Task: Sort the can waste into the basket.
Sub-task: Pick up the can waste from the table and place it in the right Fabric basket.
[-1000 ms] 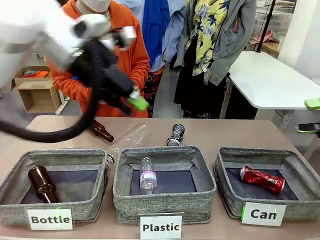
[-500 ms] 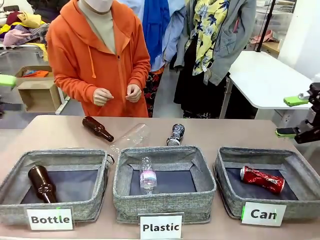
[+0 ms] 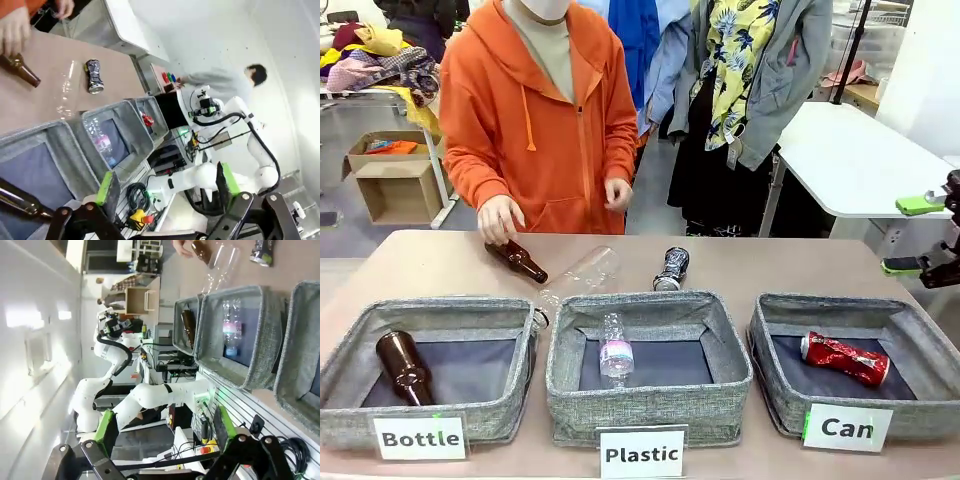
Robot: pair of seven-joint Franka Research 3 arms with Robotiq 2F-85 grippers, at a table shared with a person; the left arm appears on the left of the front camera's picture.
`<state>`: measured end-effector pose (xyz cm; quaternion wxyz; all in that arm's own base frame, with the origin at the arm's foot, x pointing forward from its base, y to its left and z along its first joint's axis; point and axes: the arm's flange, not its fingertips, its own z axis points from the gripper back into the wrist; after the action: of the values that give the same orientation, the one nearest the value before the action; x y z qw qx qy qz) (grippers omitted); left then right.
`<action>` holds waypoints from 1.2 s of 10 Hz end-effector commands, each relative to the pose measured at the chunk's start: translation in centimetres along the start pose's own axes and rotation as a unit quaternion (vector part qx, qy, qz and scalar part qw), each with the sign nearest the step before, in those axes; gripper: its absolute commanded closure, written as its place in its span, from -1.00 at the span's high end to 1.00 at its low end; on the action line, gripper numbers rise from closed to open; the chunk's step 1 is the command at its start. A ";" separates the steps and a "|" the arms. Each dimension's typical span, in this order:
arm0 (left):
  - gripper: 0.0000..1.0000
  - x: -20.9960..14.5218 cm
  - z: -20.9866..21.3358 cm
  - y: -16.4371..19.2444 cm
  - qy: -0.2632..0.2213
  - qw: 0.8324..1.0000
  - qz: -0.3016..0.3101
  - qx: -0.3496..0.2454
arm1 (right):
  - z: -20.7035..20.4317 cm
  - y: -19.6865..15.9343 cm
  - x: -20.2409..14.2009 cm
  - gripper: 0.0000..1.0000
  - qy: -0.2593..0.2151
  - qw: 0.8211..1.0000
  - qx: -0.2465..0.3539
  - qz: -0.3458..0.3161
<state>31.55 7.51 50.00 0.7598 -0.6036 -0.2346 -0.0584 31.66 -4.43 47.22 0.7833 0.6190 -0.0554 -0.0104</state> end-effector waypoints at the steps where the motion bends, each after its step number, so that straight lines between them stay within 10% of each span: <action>1: 1.00 0.0 0.4 -0.4 -0.006 1.000 0.000 -0.009 | -0.4 0.2 0.1 1.00 0.003 1.000 0.007 -0.002; 10: 1.00 0.0 0.4 -0.4 -0.006 1.000 0.000 -0.009 | -0.1 0.0 0.0 1.00 0.002 1.000 0.000 0.000; 12: 1.00 0.0 0.4 -0.4 -0.006 1.000 0.000 -0.009 | -3.0 2.7 2.3 1.00 0.017 0.996 -0.089 -0.008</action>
<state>31.25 7.87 50.15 0.7580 -0.6052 -0.2368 -0.0557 32.51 -3.13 47.74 0.8039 0.5925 -0.0516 -0.0047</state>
